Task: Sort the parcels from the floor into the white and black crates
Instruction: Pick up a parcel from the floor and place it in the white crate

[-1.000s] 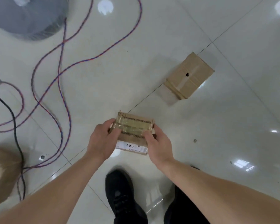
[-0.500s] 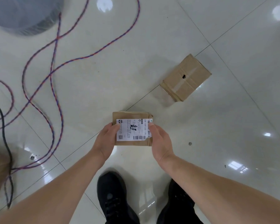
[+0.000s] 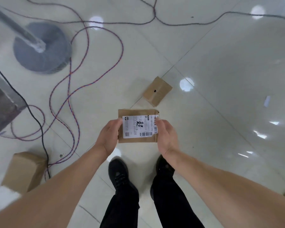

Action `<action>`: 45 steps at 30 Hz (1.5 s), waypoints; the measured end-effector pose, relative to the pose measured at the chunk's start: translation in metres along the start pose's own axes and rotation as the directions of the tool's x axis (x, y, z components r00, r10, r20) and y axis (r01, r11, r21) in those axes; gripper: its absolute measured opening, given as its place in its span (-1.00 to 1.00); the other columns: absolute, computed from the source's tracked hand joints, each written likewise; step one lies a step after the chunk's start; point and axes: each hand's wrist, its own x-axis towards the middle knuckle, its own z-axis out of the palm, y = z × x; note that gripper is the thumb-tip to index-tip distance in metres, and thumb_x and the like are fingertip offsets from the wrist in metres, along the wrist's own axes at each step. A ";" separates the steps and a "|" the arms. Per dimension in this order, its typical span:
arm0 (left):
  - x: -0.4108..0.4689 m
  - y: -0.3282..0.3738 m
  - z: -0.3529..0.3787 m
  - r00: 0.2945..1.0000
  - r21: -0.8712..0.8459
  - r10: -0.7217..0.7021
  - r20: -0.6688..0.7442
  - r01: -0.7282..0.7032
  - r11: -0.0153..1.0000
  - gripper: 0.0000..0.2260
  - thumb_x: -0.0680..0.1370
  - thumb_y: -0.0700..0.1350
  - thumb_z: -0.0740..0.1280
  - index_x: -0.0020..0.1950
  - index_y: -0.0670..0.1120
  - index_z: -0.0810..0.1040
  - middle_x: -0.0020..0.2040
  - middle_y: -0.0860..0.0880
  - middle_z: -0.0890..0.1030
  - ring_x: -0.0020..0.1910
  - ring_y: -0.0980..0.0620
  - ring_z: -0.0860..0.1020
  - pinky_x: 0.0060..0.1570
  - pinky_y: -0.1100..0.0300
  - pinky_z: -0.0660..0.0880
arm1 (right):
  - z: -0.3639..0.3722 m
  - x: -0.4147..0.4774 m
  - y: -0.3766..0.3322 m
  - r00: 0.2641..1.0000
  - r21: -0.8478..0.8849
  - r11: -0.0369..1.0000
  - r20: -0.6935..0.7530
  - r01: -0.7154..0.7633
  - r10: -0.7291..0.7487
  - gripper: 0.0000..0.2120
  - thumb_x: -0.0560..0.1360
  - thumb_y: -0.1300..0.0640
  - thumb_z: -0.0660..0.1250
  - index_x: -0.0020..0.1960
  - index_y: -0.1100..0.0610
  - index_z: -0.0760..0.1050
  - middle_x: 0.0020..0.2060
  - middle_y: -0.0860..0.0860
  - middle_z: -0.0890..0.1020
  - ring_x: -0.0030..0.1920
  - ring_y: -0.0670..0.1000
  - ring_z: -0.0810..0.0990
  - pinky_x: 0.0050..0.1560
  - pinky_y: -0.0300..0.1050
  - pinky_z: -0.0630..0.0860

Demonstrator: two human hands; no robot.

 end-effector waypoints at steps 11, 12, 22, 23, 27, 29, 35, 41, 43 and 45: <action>-0.219 0.207 0.036 0.927 0.219 0.295 0.233 -0.346 0.913 -0.61 0.57 0.20 0.07 -0.07 -0.01 0.57 -0.08 -0.02 0.64 -0.18 0.02 0.52 -0.27 0.09 0.31 | -0.184 -0.198 -0.138 0.932 0.183 0.980 -0.363 0.080 -0.008 -0.65 0.67 -0.18 0.14 -0.02 0.04 0.55 -0.13 -0.03 0.65 -0.03 0.02 0.61 0.04 0.03 0.51; -0.236 0.222 0.044 0.911 0.241 0.310 0.271 -0.377 0.894 -0.58 0.51 0.24 0.06 -0.05 -0.01 0.57 -0.05 -0.02 0.64 -0.14 0.00 0.54 -0.26 0.09 0.31 | -0.201 -0.215 -0.145 0.911 0.211 0.972 -0.411 0.101 -0.005 -0.63 0.65 -0.20 0.16 -0.04 0.05 0.55 -0.13 -0.01 0.65 -0.03 0.05 0.62 0.05 0.04 0.52; -0.392 0.316 0.162 0.675 0.334 0.428 0.601 -0.699 0.632 -0.42 0.38 0.41 0.06 -0.03 -0.01 0.57 -0.07 -0.03 0.63 -0.06 -0.13 0.58 -0.10 0.02 0.43 | -0.366 -0.370 -0.146 0.644 0.331 0.921 -0.755 0.206 0.127 -0.57 0.66 -0.17 0.16 -0.03 0.16 0.57 -0.16 -0.04 0.61 -0.07 0.03 0.55 -0.11 -0.04 0.37; -0.409 0.320 0.176 0.638 0.323 0.434 0.635 -0.731 0.601 -0.41 0.38 0.41 0.05 0.00 -0.02 0.57 -0.05 -0.03 0.64 -0.06 -0.12 0.58 -0.11 0.04 0.40 | -0.380 -0.383 -0.139 0.614 0.346 0.912 -0.776 0.219 0.146 -0.58 0.66 -0.18 0.17 -0.05 0.14 0.56 -0.16 -0.03 0.61 -0.08 0.02 0.55 -0.10 -0.03 0.38; -0.468 0.323 0.230 0.516 0.257 0.427 0.743 -0.808 0.530 -0.34 0.36 0.43 0.03 0.06 -0.03 0.60 -0.04 -0.03 0.65 -0.10 -0.06 0.57 -0.14 0.07 0.37 | -0.427 -0.435 -0.108 0.505 0.389 0.882 -0.835 0.265 0.216 -0.56 0.65 -0.17 0.18 -0.09 0.18 0.54 -0.19 0.00 0.60 -0.14 0.00 0.52 -0.10 -0.06 0.40; -0.496 0.318 0.257 0.456 0.222 0.417 0.786 -0.838 0.498 -0.32 0.34 0.45 0.03 0.06 -0.03 0.60 -0.04 -0.03 0.66 -0.10 -0.07 0.58 -0.14 0.07 0.38 | -0.448 -0.461 -0.089 0.450 0.399 0.871 -0.859 0.286 0.246 -0.56 0.66 -0.16 0.18 -0.18 0.17 0.46 -0.26 -0.01 0.53 -0.19 0.01 0.47 -0.13 -0.05 0.37; -0.592 0.286 0.339 0.266 0.120 0.366 0.892 -0.919 0.376 -0.51 0.49 0.28 0.03 -0.11 -0.03 0.60 -0.14 -0.02 0.65 -0.15 -0.04 0.56 -0.17 0.06 0.39 | -0.502 -0.537 -0.019 0.311 0.447 0.839 -0.882 0.310 0.354 -0.54 0.64 -0.20 0.16 -0.14 0.17 0.51 -0.26 -0.02 0.57 -0.14 0.04 0.54 -0.05 0.05 0.44; -0.671 0.242 0.427 0.143 0.064 0.290 0.946 -0.962 0.266 -0.39 0.46 0.39 -0.04 -0.03 0.00 0.61 -0.06 -0.03 0.68 -0.04 -0.10 0.61 -0.01 -0.05 0.49 | -0.558 -0.603 0.061 0.223 0.462 0.825 -0.885 0.325 0.408 -0.53 0.66 -0.23 0.13 -0.06 0.16 0.52 -0.21 0.02 0.56 -0.14 0.05 0.55 -0.13 -0.01 0.42; -0.694 0.226 0.451 0.124 0.052 0.267 0.956 -0.964 0.261 -0.40 0.48 0.40 -0.03 -0.04 0.00 0.61 -0.08 -0.01 0.68 -0.07 -0.04 0.62 0.01 -0.03 0.51 | -0.572 -0.624 0.081 0.204 0.448 0.838 -0.893 0.311 0.401 -0.56 0.68 -0.20 0.12 -0.11 0.13 0.48 -0.22 0.01 0.52 -0.18 0.02 0.51 -0.18 -0.05 0.37; -0.718 0.208 0.474 0.075 0.006 0.254 0.964 -0.965 0.263 -0.52 0.62 0.25 0.03 -0.15 -0.01 0.59 -0.19 0.03 0.66 -0.25 0.16 0.60 -0.16 0.10 0.47 | -0.586 -0.646 0.103 0.171 0.438 0.845 -0.899 0.306 0.404 -0.60 0.69 -0.16 0.12 -0.19 0.09 0.40 -0.26 -0.01 0.45 -0.24 -0.02 0.42 -0.23 -0.07 0.32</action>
